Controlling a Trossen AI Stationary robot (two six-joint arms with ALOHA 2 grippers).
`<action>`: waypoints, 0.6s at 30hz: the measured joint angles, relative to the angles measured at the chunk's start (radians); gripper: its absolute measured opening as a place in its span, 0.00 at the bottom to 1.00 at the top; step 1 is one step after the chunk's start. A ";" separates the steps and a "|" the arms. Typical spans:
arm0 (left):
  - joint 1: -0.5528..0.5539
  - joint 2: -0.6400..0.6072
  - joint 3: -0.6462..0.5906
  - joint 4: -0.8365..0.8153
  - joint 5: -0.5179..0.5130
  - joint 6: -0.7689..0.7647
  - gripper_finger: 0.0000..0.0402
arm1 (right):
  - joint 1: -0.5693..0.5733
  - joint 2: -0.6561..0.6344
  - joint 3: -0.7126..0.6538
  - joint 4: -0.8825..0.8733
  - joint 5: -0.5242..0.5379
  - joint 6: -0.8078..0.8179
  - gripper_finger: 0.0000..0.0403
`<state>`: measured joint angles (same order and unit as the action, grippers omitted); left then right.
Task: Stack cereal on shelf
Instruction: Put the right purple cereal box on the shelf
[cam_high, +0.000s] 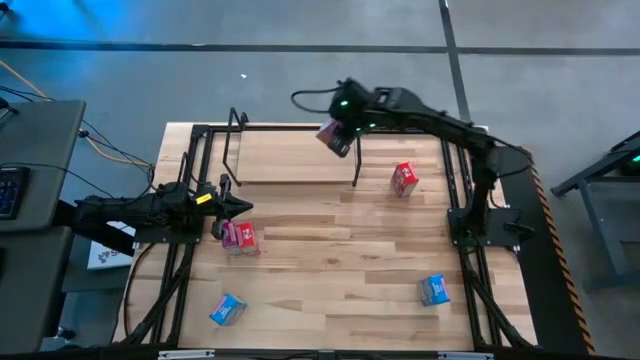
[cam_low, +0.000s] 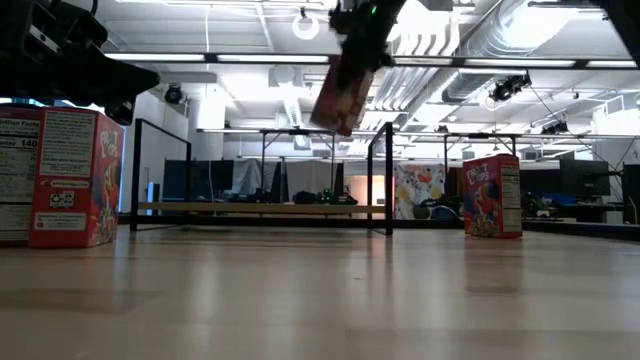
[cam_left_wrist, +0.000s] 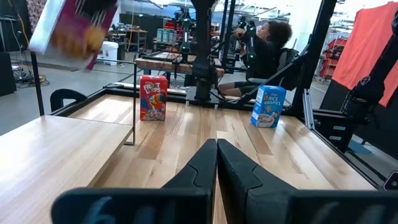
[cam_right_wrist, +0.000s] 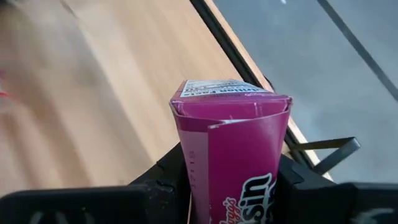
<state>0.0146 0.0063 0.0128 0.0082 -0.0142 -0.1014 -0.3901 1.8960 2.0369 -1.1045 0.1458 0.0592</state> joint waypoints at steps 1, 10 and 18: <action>0.000 0.000 0.000 0.000 0.000 0.000 0.01 | -0.002 0.028 0.007 -0.006 0.013 -0.009 0.28; 0.000 0.000 0.000 0.000 0.000 0.000 0.01 | -0.051 0.195 0.033 0.006 0.020 -0.023 0.28; 0.000 0.000 0.000 0.000 0.000 0.000 0.01 | -0.082 0.259 0.033 0.004 0.009 -0.003 0.28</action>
<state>0.0143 0.0063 0.0128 0.0082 -0.0143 -0.1013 -0.4717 2.1548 2.0697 -1.1005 0.1545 0.0566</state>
